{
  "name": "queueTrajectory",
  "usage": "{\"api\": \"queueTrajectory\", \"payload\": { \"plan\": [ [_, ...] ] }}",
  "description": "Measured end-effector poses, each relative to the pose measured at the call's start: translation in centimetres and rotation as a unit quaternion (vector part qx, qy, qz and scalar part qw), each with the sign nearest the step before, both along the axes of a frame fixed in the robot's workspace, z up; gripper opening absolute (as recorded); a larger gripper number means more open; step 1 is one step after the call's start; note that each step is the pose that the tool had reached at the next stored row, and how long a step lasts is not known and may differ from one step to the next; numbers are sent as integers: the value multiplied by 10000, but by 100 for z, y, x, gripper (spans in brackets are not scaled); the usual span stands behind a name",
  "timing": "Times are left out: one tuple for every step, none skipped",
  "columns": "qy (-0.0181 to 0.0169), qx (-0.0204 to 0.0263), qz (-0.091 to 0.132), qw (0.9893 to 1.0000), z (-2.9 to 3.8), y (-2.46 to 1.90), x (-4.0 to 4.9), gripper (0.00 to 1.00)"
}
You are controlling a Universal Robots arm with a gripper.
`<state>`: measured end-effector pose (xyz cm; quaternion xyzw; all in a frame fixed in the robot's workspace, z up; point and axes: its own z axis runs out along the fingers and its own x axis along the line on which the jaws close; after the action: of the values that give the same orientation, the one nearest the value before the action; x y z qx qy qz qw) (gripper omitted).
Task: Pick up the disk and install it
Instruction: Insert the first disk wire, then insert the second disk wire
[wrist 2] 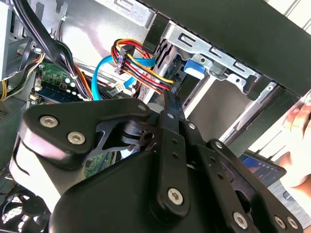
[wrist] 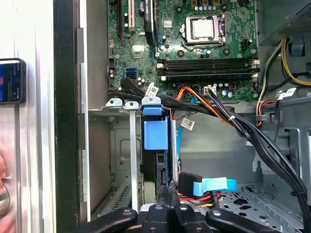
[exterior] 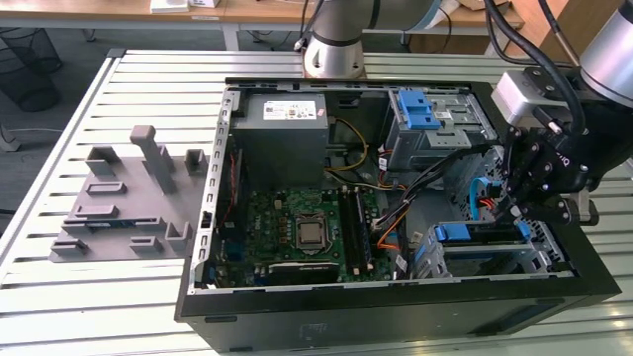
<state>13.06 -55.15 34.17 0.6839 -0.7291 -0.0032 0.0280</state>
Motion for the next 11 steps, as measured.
{"api": "queueTrajectory", "payload": {
  "plan": [
    [0,0,0,10000,0,0,0,11],
    [0,0,0,10000,7,0,0,11],
    [0,0,0,10000,13,0,0,11],
    [0,0,0,10000,13,0,0,11],
    [0,0,0,10000,14,0,0,11],
    [0,0,0,10000,14,0,-1,11],
    [0,-1,0,10000,15,0,-4,11],
    [0,-1,0,10000,15,0,-9,11],
    [0,-1,0,10000,15,0,-19,11],
    [0,0,0,10000,14,0,-29,11],
    [0,0,0,10000,14,-1,-33,11]
  ]
}}
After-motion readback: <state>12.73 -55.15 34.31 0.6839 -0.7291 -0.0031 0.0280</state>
